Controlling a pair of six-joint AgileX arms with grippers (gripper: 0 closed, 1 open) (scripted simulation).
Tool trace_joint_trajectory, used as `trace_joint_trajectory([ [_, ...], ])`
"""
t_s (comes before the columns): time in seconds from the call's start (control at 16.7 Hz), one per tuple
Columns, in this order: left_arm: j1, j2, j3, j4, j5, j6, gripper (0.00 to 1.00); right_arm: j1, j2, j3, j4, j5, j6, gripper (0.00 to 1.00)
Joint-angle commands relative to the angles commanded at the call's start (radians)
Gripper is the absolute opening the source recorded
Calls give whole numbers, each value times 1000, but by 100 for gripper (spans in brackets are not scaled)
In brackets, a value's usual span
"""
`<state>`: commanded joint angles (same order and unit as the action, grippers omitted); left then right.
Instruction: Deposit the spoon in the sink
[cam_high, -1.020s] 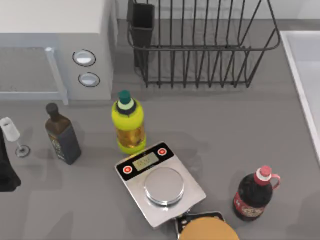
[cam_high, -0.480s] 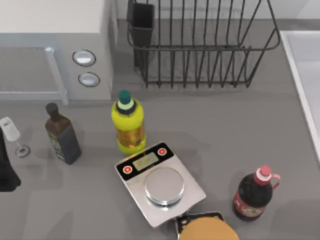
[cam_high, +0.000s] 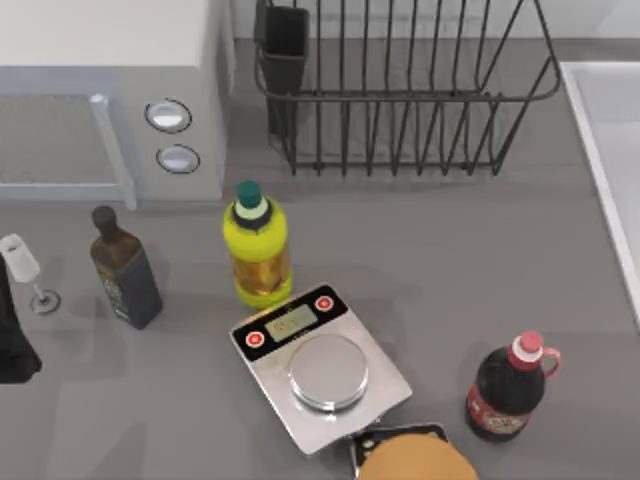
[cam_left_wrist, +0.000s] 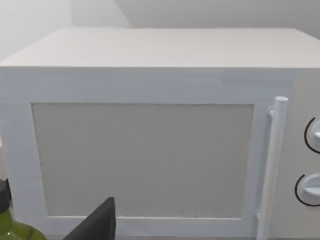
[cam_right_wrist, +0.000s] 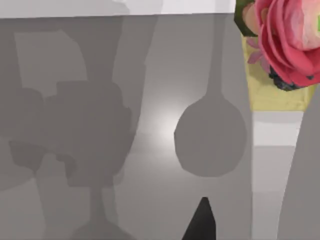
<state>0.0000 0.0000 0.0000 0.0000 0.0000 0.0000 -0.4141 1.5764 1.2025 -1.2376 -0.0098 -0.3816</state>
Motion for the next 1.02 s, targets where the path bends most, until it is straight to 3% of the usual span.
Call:
trace_joint_trajectory([
  [0.72, 0, 0, 0, 0, 0, 0, 100, 181, 875, 1268, -366, 14, 187, 0],
  [1.02, 0, 0, 0, 0, 0, 0, 100, 245, 1105, 1611, -442, 22, 257, 0],
])
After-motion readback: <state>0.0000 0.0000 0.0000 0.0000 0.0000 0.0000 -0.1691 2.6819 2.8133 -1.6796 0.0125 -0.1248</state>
